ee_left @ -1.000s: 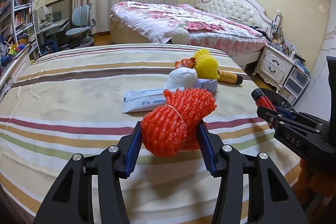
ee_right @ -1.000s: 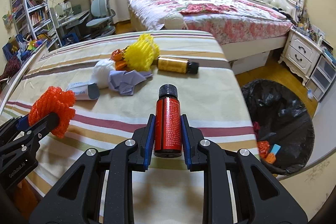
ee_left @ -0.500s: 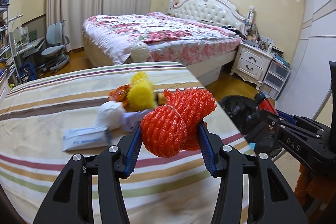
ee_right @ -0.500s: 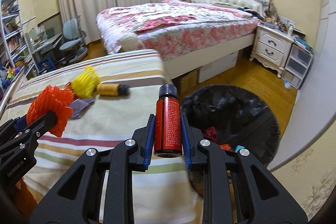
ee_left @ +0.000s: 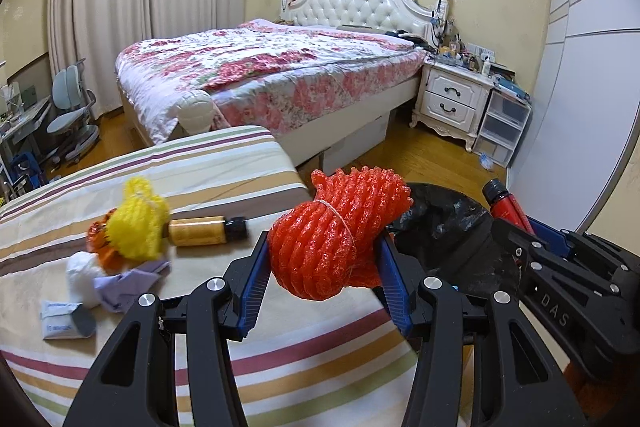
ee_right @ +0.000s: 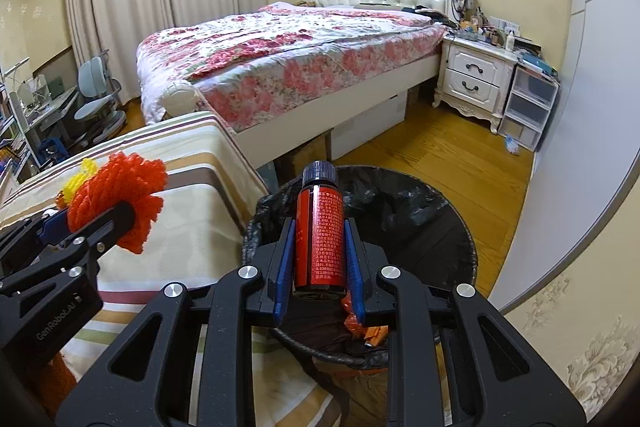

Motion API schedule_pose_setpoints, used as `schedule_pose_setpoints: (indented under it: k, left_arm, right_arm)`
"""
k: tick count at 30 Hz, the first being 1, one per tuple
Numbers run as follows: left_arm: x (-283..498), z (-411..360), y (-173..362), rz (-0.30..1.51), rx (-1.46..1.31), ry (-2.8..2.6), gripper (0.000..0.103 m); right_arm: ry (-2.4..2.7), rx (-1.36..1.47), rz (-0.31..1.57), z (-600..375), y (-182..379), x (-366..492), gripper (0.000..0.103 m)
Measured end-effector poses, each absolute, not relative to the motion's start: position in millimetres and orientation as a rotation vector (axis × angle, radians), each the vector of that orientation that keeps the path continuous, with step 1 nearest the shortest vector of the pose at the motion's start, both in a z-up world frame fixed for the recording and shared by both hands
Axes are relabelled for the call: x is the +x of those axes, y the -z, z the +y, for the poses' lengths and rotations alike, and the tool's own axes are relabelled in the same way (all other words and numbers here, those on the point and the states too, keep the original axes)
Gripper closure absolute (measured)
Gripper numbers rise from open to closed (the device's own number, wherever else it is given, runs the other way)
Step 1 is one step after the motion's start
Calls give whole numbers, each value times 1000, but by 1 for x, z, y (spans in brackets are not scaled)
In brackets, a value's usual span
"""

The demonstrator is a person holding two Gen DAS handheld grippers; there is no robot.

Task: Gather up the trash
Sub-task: 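Carry the net and red can over the black bin and open both grippers, then move both open grippers back over the bed toward the remaining items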

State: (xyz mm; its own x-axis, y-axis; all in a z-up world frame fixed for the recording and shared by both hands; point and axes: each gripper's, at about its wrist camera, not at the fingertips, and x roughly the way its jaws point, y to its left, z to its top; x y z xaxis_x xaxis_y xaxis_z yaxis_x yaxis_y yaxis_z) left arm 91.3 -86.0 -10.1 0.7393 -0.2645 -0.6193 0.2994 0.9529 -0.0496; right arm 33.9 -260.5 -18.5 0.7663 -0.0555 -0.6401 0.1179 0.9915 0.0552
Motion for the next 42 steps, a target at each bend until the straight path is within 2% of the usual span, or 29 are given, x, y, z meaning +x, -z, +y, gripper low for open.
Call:
schedule_pose_setpoints:
  k: [21, 24, 27, 31, 42]
  left_arm:
    - [135, -153, 36, 714, 184, 308, 51]
    - [139, -155, 39, 730, 182, 303, 41]
    - [140, -155, 39, 731, 178, 291, 32]
    - [139, -153, 39, 729, 187, 283, 27]
    - [121, -121, 29, 705, 180, 243, 25]
  right_arm:
    - [164, 153, 724, -307, 40, 57, 80]
    - [164, 160, 730, -309, 42, 60, 80]
    - [180, 167, 719, -312, 43, 60, 75]
    - [192, 173, 714, -312, 43, 58, 65]
    - [165, 156, 717, -291, 41, 47, 55]
